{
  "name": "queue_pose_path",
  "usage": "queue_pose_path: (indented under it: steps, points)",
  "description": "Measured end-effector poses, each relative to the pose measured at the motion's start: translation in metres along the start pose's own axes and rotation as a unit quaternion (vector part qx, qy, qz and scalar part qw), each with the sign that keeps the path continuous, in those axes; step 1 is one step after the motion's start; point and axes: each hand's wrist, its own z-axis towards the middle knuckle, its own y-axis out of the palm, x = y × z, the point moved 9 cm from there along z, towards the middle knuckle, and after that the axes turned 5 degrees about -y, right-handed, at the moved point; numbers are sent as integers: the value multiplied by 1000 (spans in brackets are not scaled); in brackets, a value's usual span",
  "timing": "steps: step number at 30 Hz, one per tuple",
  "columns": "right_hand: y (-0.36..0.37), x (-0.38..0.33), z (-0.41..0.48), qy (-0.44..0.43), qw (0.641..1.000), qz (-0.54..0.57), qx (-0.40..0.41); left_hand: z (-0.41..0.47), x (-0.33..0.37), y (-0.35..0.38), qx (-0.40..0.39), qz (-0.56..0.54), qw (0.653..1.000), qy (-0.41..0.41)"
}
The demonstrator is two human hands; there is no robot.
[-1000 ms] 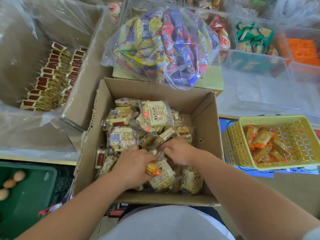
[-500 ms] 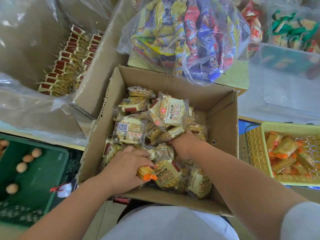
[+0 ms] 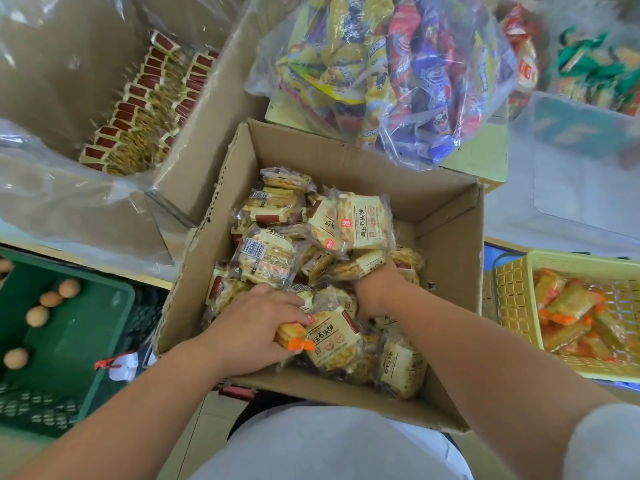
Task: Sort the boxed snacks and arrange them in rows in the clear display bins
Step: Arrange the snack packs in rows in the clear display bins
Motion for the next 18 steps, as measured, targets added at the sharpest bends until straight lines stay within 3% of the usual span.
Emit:
queue_pose_path:
  steps: [6,13,18]
  points:
    - [3,-8,-1,-11,999,6,-48,1,-2,0,0,-6,1000,4]
    - [26,-24,-10,-47,979,119,-161,1,-6,3,-13,-4,1000,11]
    - [26,-34,-11,-47,975,84,-199,2,-6,4,-17,-7,1000,12]
